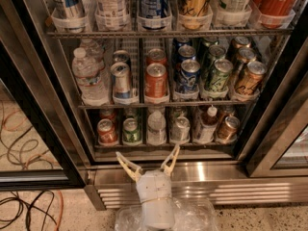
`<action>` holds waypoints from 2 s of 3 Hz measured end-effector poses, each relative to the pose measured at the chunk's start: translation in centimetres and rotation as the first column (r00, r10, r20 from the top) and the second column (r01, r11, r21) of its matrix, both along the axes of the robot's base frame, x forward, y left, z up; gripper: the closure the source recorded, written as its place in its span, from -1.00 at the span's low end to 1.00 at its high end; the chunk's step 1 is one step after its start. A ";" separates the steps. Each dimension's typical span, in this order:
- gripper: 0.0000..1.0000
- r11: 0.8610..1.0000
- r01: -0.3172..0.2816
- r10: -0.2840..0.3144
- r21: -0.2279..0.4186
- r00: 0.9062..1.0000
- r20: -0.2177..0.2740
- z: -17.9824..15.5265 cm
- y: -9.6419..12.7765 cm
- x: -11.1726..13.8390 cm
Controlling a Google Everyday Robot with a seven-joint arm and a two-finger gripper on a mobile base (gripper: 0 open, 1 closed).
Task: Pick water bottle from bottom shelf of fridge
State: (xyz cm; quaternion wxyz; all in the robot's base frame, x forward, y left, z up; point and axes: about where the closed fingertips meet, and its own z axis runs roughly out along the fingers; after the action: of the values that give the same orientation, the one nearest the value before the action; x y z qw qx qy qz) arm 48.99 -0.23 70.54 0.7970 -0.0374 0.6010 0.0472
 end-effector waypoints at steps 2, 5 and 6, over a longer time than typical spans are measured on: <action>-1.00 1.000 0.006 -0.006 -0.014 1.000 0.010 -0.5 0.0 0.1; -1.00 0.995 0.097 -0.096 -0.015 0.994 0.055 -4.9 -0.5 4.5; -1.00 0.993 0.121 -0.120 -0.010 0.992 0.041 -6.6 -1.0 5.5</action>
Offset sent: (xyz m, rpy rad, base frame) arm 0.0030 -0.0013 -0.0109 -0.0317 -0.0169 -0.0130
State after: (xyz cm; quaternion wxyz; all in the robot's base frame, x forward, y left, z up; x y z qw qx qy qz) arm 54.52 -1.23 63.90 0.8101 -0.0068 0.5863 -0.0056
